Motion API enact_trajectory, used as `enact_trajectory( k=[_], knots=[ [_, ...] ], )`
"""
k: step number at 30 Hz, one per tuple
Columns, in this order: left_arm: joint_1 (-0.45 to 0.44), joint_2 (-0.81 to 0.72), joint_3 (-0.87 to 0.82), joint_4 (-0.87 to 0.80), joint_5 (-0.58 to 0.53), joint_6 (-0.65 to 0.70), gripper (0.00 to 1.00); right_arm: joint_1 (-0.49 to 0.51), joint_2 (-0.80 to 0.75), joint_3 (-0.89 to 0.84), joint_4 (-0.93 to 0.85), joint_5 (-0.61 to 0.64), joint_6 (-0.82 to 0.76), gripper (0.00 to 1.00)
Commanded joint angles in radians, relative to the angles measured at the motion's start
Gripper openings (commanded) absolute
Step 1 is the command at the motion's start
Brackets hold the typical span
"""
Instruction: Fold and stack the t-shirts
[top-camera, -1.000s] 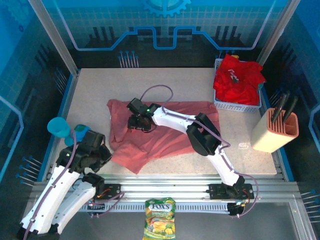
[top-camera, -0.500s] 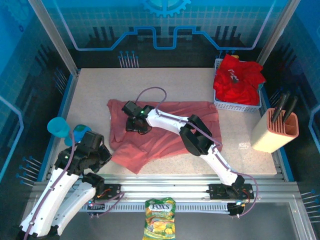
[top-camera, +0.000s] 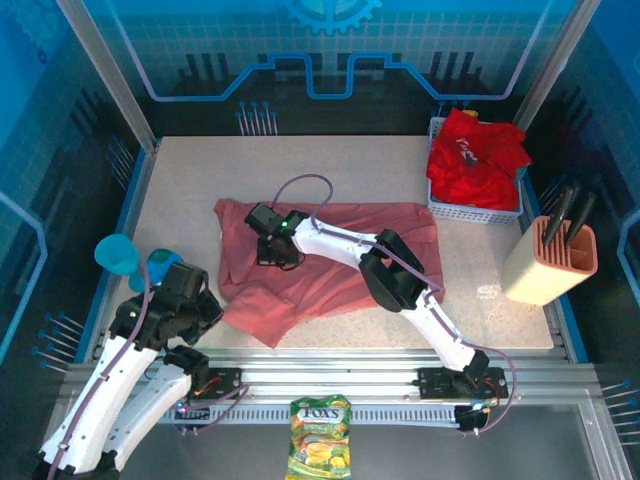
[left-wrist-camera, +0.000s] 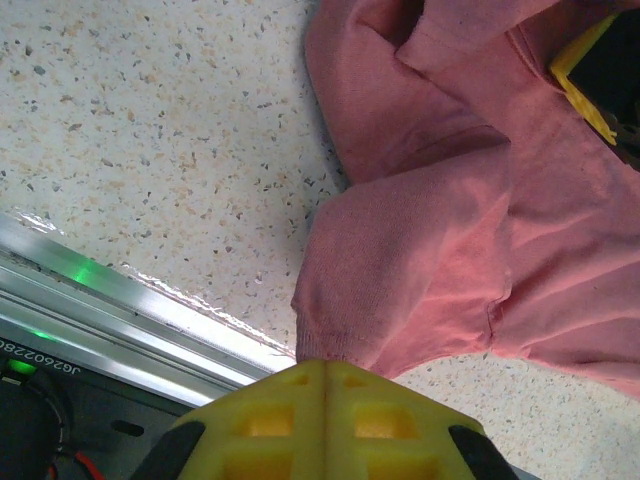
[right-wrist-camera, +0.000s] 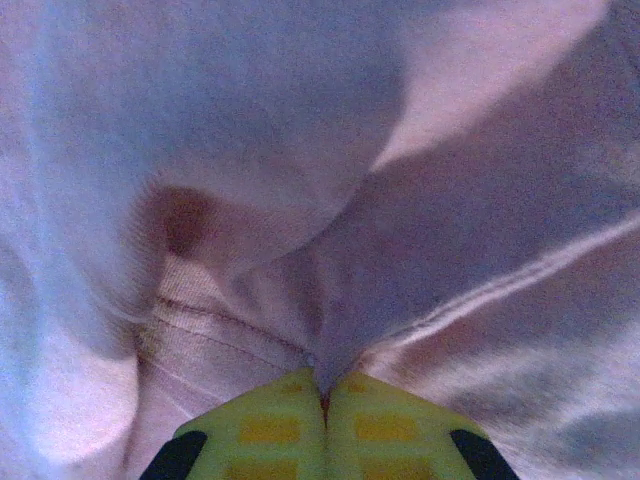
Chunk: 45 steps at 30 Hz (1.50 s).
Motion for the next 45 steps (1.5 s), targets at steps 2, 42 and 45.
enact_trajectory(
  k=[2, 42, 45],
  knots=[
    [-0.005, 0.005, 0.025, -0.014, -0.011, 0.033, 0.00, 0.014, -0.136, -0.089, -0.027, 0.011, -0.025, 0.00],
    [0.005, 0.143, 0.151, 0.030, -0.041, 0.144, 0.00, -0.194, -0.772, -0.768, -0.113, 0.007, -0.206, 0.97],
    [0.036, 0.184, 0.188, 0.022, -0.037, 0.190, 0.00, -0.245, -0.911, -0.875, -0.165, 0.037, -0.211, 0.95]
  ],
)
